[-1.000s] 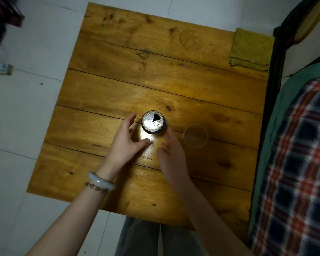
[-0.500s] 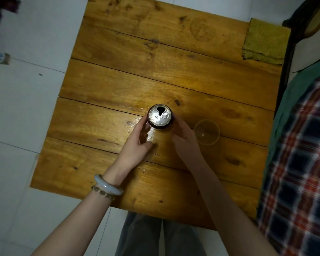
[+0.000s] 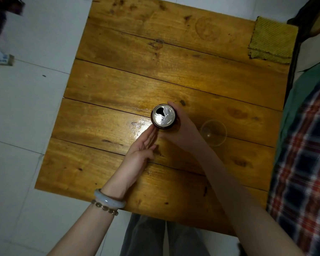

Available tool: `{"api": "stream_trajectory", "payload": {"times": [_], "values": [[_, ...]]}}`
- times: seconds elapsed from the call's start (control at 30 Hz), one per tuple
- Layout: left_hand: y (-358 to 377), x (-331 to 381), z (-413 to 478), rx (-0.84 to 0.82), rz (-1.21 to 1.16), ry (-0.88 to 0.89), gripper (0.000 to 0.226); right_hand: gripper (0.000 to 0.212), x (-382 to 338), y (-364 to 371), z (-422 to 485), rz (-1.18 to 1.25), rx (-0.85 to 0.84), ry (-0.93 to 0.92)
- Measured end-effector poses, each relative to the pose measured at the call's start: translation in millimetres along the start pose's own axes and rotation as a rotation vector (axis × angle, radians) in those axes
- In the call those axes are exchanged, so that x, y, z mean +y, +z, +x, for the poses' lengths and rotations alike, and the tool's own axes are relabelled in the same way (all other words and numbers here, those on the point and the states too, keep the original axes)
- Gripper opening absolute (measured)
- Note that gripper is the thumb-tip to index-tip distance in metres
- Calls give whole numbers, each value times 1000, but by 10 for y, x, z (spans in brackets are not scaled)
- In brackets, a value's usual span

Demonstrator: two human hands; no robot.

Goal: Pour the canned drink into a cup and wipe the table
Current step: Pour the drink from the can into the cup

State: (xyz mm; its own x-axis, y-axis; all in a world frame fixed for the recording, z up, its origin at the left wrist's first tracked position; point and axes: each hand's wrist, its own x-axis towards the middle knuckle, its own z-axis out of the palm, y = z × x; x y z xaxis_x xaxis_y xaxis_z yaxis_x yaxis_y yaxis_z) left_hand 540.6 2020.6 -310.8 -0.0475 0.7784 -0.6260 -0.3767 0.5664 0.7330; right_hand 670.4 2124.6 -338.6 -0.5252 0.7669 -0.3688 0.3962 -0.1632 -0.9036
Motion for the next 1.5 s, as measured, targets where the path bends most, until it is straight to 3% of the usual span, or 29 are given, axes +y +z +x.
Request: {"api": "stream_trajectory", "payload": {"times": [0.27,0.43,0.53,0.7,0.8,1.03,1.33,1.5], "values": [[-34,-20,20,34,-106,9,93,82,78,178,89,-81,203,-87],[-42,-1,10,34,-123,17,87,75,45,181,80,-134,246,-102],[-83,-12,-19,55,-108,65,70,73,-45,163,11,-134,271,-127],[-90,77,-63,229,-211,113,40,75,-364,50,-193,-84,280,-189],[-29,209,-121,135,-253,96,32,75,-583,-111,-386,-62,281,-244],[507,413,-313,-163,-262,54,56,75,-880,-743,-890,-47,317,-335],[1354,-2,-212,-271,-263,-70,51,70,-546,-1347,-1422,-106,372,-290],[1579,-317,-68,-250,-272,-129,45,71,-173,-1456,-1533,-118,399,-196]]}}
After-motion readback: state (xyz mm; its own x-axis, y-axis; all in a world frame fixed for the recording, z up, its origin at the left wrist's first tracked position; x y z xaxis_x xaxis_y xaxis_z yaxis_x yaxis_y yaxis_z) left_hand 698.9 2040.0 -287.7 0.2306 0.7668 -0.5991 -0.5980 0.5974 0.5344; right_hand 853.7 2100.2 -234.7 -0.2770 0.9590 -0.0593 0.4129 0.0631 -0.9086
